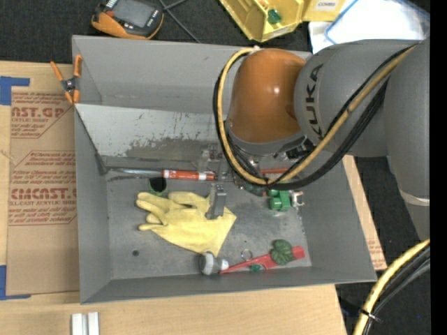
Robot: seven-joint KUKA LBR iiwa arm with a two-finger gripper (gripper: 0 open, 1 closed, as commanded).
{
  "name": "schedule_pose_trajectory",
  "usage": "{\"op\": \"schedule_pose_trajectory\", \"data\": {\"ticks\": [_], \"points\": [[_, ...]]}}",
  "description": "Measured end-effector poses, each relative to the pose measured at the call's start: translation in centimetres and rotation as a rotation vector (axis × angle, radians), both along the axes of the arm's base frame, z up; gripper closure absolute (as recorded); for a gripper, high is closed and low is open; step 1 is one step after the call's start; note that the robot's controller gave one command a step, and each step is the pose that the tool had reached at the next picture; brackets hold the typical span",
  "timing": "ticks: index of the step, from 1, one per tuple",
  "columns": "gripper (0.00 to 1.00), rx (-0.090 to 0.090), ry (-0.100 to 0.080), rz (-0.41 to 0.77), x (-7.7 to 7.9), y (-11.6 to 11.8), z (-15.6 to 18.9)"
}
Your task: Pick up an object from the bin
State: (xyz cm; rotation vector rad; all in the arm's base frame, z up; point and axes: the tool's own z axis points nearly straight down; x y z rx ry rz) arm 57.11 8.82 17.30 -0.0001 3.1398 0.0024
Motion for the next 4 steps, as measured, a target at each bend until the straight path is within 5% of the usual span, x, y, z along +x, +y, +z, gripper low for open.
{"op": "schedule_pose_trajectory", "data": {"ticks": [1,2,3,4], "points": [[0.00,0.001,0.004,-0.103,-2.1,2.2,-10.4],[0.00,0.003,-0.015,-0.068,-3.3,3.6,-1.9],[0.00,-0.002,0.012,-0.221,-4.6,2.7,-7.5],[0.00,0.006,-0.014,-0.206,-4.7,5.3,-10.3]]}}
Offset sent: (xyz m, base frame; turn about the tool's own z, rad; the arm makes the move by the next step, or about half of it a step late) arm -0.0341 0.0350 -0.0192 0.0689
